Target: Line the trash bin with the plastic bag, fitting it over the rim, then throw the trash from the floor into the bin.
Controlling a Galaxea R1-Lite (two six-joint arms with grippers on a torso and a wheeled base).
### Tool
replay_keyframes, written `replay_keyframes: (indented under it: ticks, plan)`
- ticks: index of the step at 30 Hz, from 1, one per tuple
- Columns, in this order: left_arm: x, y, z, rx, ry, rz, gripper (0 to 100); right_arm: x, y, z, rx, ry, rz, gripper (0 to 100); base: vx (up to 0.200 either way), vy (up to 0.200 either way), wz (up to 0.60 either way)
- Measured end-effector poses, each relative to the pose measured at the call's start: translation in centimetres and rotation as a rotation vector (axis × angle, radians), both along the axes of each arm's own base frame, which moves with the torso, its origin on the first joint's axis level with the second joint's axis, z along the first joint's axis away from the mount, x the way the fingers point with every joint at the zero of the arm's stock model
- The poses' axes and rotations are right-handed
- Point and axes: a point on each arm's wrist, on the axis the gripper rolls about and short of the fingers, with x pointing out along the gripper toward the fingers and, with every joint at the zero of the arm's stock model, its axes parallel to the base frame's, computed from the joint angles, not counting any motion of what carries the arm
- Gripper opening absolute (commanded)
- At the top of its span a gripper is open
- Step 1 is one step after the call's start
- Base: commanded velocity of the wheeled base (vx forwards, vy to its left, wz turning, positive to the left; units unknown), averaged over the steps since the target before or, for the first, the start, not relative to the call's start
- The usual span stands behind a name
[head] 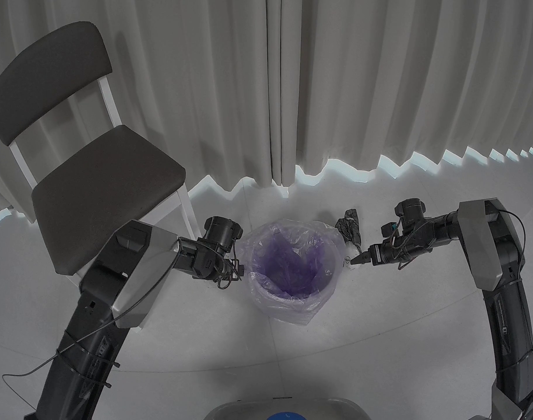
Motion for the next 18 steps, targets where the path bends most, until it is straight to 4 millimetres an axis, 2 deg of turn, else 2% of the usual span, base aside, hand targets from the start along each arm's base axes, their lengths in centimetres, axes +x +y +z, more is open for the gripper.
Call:
replay_keyframes:
  ticks: [6, 10, 12, 18]
  plan:
    - [-1.8, 1.2, 1.5, -0.022, -0.036, -0.008, 100, 0.8, 0.0, 1.0, 0.041, -0.066, -0.045, 100, 0.000, 0.000, 0.00]
    - [-3.2, 2.1, 3.0, -0.040, -0.068, -0.027, 100, 1.6, 0.8, 1.6, 0.094, -0.128, -0.085, 100, 0.000, 0.000, 0.00]
    - [-3.7, 2.5, 3.8, -0.047, -0.083, -0.031, 100, 1.8, 1.3, 1.2, 0.108, -0.135, -0.095, 100, 0.000, 0.000, 0.00]
    - [-4.6, 2.4, 5.6, -0.062, -0.118, -0.047, 100, 1.5, 2.4, -2.2, 0.104, -0.074, -0.090, 100, 0.000, 0.000, 0.00]
